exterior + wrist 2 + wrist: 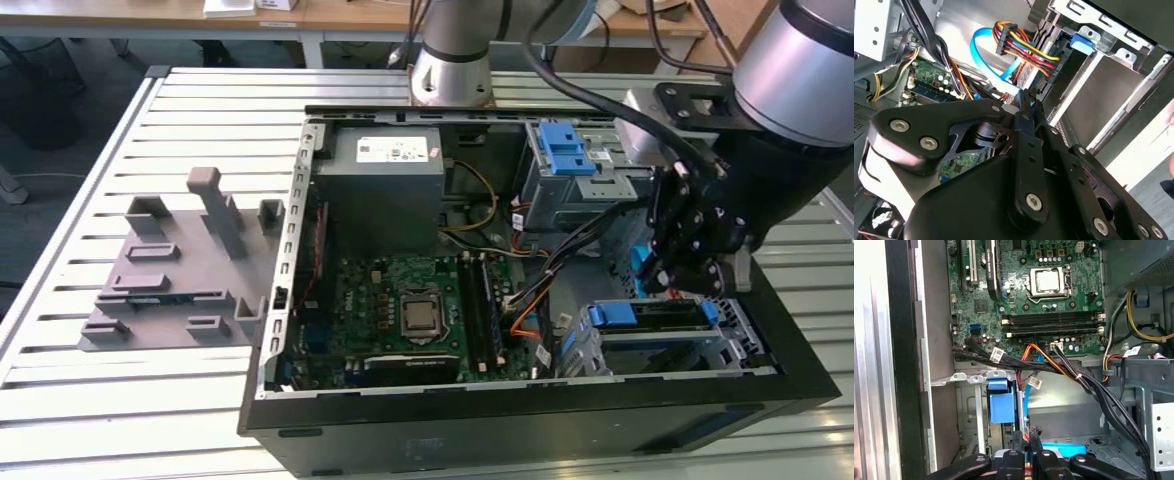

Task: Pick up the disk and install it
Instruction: 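Insert the second disk wire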

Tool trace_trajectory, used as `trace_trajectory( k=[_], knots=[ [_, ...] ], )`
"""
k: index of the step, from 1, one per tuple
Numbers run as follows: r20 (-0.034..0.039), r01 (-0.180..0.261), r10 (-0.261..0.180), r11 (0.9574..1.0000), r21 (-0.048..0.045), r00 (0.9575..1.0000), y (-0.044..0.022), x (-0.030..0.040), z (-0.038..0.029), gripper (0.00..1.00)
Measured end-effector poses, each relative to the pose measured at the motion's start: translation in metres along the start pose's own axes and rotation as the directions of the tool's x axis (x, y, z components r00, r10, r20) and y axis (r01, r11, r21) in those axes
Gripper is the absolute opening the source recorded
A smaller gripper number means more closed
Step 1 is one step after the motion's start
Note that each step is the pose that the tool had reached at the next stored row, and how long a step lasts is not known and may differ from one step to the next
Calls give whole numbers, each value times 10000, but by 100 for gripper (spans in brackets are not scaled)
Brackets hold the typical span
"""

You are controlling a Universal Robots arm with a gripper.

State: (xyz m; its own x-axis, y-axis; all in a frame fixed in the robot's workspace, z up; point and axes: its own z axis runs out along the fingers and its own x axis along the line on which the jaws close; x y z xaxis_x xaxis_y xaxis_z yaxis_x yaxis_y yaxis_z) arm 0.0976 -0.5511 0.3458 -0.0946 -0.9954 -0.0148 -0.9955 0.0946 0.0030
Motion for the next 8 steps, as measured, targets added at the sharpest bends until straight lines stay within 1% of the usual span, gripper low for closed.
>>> trace_trajectory(
  k=[5,8],
  knots=[
    [2,-69,69,10000,0,10000,-9,56,47,16],
    [5,-92,92,10000,0,10000,-26,65,63,16]
  ],
)
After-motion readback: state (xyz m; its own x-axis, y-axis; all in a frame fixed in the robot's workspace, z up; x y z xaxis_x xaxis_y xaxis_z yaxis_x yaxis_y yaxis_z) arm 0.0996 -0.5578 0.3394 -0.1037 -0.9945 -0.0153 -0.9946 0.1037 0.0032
